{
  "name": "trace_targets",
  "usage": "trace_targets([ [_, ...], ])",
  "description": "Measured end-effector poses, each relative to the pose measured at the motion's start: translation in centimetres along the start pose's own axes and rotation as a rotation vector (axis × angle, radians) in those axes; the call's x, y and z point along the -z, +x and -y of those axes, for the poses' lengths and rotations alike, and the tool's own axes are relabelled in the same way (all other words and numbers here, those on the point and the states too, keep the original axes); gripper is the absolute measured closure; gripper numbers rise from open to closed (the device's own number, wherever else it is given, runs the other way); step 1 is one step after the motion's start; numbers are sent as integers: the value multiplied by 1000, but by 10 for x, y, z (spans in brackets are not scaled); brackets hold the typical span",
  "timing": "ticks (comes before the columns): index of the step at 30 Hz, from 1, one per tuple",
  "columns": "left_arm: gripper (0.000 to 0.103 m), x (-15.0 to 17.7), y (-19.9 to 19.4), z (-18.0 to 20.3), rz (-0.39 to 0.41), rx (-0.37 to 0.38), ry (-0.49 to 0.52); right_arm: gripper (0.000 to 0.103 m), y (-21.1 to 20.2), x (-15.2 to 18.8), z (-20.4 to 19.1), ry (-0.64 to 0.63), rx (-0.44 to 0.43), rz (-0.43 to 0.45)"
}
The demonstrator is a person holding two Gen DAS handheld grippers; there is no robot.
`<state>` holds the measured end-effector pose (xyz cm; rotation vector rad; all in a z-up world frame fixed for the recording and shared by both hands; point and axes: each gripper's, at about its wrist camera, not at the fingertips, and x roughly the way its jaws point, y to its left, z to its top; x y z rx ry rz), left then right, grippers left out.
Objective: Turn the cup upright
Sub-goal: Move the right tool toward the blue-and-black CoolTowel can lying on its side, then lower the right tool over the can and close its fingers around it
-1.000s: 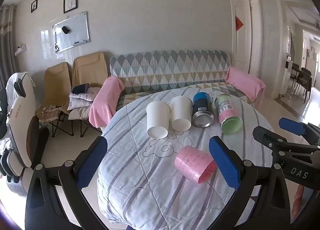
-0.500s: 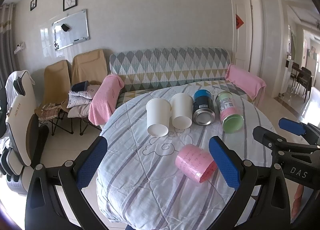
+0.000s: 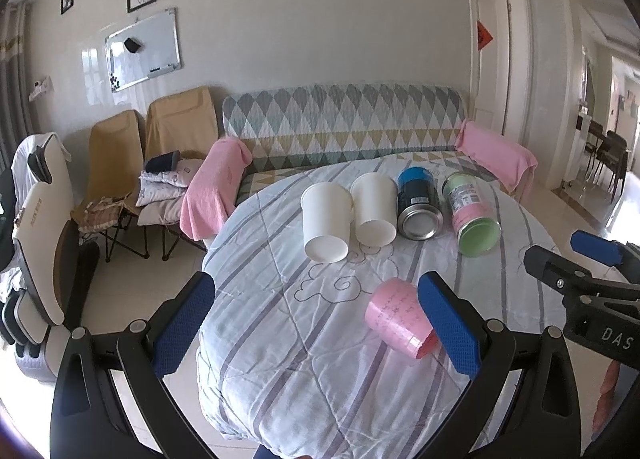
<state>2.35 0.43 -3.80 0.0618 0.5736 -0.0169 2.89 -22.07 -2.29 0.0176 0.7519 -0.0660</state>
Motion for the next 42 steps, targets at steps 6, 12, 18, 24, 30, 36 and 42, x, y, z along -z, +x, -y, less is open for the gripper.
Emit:
trace_targets([
  [6, 0, 1, 3, -5, -25, 4, 0, 20, 6, 3, -3, -2, -7, -11],
  [12, 0, -3, 13, -8, -47, 5, -1, 20, 16, 2, -4, 12, -27, -41],
  [18, 0, -1, 22, -12, -66, 4, 12, 20, 26, 2, -9, 13, -46, -74],
  [24, 0, -2, 28, -14, -73, 6, 12, 20, 33, -4, -12, 14, -50, -85],
  [30, 0, -11, 35, -10, -70, 23, 18, 20, 40, -18, -10, 30, -50, -89],
  [36, 0, -18, 46, -9, -74, 31, 22, 20, 56, -31, -11, 48, -56, -117],
  [42, 0, -20, 56, -13, -81, 25, 17, 20, 80, -43, -20, 38, -84, -155],
])
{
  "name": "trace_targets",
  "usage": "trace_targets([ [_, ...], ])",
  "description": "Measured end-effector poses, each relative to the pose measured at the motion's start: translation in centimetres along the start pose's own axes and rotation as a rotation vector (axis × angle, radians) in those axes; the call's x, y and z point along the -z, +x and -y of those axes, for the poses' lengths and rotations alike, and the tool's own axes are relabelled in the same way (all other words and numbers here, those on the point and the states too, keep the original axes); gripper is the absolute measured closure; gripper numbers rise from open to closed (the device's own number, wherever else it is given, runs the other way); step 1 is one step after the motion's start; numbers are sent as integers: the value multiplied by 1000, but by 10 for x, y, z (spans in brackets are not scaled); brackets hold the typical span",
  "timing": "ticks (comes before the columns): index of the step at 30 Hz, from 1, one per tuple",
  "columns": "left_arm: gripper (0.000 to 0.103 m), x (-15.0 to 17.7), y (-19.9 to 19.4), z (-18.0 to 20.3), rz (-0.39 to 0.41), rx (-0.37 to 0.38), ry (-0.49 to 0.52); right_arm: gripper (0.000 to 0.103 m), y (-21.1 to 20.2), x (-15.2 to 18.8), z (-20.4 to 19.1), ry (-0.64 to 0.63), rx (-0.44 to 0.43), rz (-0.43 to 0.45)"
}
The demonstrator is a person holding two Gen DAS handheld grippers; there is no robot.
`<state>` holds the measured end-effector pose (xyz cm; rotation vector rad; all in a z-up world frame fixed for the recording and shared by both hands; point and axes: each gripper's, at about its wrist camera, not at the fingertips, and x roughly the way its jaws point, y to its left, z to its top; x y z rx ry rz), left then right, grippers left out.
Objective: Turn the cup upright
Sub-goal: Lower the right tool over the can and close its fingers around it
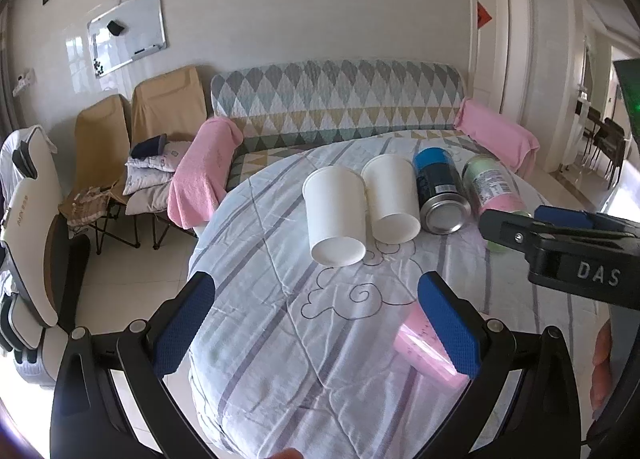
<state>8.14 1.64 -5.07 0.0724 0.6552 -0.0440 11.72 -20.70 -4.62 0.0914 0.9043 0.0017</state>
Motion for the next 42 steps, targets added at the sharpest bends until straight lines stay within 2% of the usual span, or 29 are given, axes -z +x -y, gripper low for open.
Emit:
trace_targets([
  [6, 0, -6, 13, -9, 2, -6, -7, 20, 23, -11, -8, -15, -23, -39],
  [20, 0, -28, 60, 1, -12, 54, 30, 20, 64, -46, 11, 55, 86, -90],
  [32, 0, -51, 98, -1, -25, 32, 36, 20, 95, -50, 18, 54, 111, -150],
  [37, 0, -58, 108, -8, -33, 50, 15, 20, 103, -53, 18, 47, 129, -159],
  [42, 0, -61, 115, -6, -34, 45, 24, 20, 109, -52, 17, 9, 177, -170],
])
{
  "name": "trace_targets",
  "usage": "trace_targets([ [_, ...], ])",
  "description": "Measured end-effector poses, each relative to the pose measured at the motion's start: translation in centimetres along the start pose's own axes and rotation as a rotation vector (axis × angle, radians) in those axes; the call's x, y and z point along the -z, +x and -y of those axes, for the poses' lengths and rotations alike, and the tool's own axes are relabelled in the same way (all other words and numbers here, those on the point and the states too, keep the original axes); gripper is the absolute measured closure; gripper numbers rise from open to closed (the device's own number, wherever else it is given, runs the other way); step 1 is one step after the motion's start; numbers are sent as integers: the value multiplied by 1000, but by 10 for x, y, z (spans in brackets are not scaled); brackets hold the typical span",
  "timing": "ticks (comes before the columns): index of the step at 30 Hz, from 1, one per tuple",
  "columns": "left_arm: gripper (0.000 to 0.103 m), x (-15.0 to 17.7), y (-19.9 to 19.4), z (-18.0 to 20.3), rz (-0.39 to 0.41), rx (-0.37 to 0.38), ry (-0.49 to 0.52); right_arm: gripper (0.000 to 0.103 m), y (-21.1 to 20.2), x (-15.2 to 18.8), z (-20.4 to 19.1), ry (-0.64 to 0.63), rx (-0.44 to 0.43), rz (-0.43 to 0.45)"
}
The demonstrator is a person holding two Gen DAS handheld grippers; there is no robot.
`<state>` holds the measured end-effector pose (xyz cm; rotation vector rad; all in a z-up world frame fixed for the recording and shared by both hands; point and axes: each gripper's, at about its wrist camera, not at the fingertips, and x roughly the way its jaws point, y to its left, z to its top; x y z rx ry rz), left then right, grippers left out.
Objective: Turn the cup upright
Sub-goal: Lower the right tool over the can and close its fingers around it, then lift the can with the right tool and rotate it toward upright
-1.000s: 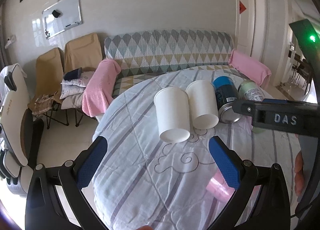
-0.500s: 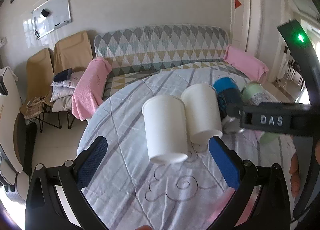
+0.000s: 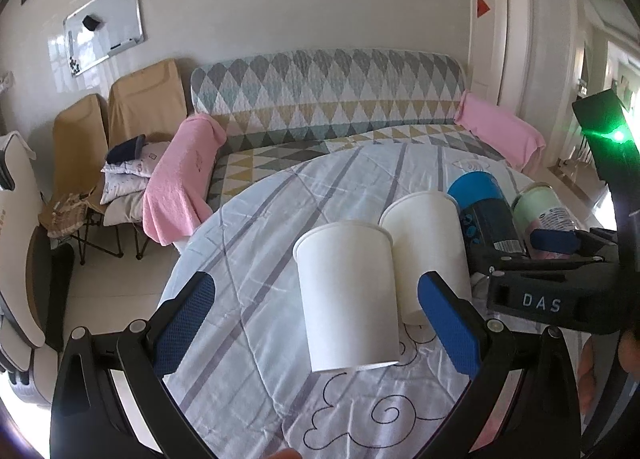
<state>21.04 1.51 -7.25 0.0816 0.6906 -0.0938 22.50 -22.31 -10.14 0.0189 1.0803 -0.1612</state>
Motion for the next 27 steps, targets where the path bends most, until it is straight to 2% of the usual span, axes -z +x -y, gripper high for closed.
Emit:
trace_targets([
  [10, 0, 0, 6, 0, -9, 17, 4, 21, 7, -1, -4, -35, 8, -12],
  [15, 0, 2, 3, 2, -10, 32, 0, 32, 3, 0, -3, -46, -18, -15],
  [27, 0, 4, -1, 8, -12, 12, 12, 30, 11, -2, -11, -87, 4, -49],
])
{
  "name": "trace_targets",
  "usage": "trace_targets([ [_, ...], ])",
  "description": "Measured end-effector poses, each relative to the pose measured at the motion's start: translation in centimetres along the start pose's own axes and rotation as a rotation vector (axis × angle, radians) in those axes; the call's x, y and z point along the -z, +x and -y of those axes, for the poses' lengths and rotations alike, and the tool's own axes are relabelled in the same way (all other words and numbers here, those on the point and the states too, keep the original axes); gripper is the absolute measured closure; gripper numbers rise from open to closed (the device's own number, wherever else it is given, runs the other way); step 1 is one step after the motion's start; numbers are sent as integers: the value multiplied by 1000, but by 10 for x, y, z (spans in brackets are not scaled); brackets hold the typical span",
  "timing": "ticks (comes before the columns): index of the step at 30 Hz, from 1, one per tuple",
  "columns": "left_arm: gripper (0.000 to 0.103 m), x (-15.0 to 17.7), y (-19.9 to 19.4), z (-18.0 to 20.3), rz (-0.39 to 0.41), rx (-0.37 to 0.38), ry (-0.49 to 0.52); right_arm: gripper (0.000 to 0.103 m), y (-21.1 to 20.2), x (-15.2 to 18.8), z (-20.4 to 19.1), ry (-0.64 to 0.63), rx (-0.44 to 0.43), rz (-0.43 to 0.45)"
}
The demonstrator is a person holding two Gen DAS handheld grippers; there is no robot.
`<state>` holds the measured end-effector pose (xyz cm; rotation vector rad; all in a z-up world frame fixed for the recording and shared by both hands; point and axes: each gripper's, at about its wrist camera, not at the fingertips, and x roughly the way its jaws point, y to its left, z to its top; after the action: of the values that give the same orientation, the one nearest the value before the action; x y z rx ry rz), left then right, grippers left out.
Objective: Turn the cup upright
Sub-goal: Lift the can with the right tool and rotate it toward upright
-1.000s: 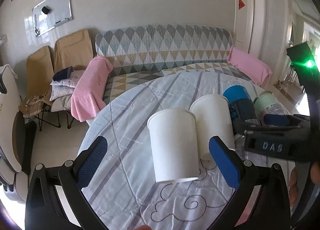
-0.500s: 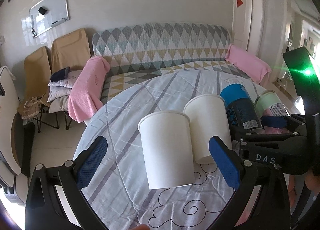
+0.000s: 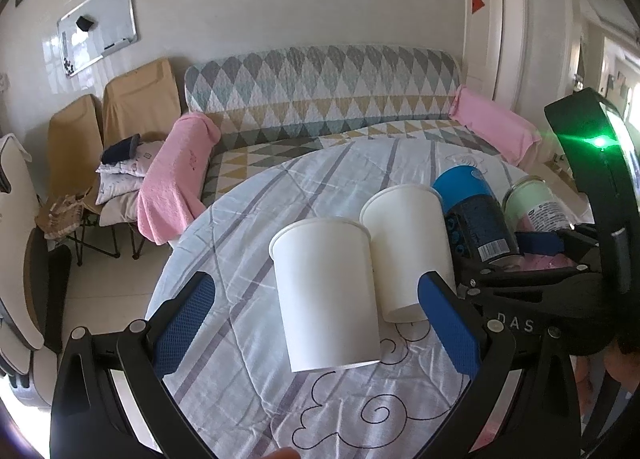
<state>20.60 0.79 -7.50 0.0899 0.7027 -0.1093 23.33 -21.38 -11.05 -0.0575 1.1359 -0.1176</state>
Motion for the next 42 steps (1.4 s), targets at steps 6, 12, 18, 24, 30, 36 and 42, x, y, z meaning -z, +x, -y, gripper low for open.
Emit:
trace_targets([
  [6, 0, -3, 1, 0, -9, 15, 3, 31, -2, 3, 0, -20, -4, 4],
  [12, 0, -2, -4, 1, -17, 41, 24, 31, -8, 7, 0, -45, -14, -8],
  [18, 0, 2, -19, 2, -16, 48, 25, 31, -18, 22, -2, -94, -42, -35],
  [24, 0, 12, -37, 13, -15, 46, 56, 31, -34, 44, -1, -139, -65, -72],
  [30, 0, 16, -46, 26, -50, 60, 80, 31, -47, 67, 8, -151, -93, -101],
  [36, 0, 15, -51, 37, -78, 66, 84, 31, -54, 80, 16, -149, -139, -94],
  [42, 0, 17, -58, 44, -71, 51, 106, 31, -50, 80, 28, -114, -200, -123],
])
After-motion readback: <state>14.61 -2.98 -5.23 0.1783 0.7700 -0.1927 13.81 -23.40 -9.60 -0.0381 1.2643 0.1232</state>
